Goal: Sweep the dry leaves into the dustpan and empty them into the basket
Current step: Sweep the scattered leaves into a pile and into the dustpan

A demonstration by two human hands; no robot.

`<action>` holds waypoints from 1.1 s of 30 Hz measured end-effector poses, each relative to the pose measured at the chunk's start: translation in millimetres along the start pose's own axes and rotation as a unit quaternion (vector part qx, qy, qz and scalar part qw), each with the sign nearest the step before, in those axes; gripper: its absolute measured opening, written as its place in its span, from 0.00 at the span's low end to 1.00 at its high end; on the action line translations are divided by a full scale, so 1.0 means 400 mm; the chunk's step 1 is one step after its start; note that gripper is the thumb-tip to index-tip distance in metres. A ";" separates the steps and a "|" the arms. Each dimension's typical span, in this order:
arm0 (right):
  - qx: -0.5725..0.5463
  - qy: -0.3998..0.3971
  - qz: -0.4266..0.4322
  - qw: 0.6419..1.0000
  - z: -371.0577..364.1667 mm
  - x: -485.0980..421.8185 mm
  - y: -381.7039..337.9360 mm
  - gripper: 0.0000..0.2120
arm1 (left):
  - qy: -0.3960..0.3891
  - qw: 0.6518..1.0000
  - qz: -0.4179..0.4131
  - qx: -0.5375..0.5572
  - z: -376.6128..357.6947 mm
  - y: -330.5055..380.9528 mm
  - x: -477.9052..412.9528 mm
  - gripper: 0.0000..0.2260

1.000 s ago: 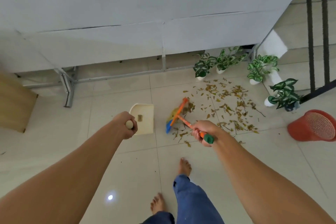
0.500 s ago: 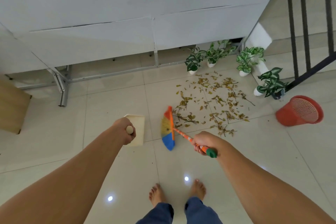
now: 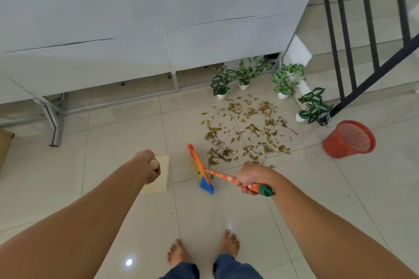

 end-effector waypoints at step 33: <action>-0.110 -0.017 0.013 0.994 0.175 -0.128 -0.246 0.12 | -0.033 0.999 -0.025 -0.032 -0.219 0.217 -0.011 0.10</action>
Point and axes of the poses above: each hand's wrist, its own x-axis away from the middle knuckle, its own z-axis out of the back of the hand, y = z × x, the point moved 4 cm from there along -x, towards the middle knuckle, and after that the axes turned 14 degrees about y, right-handed, at the moved point
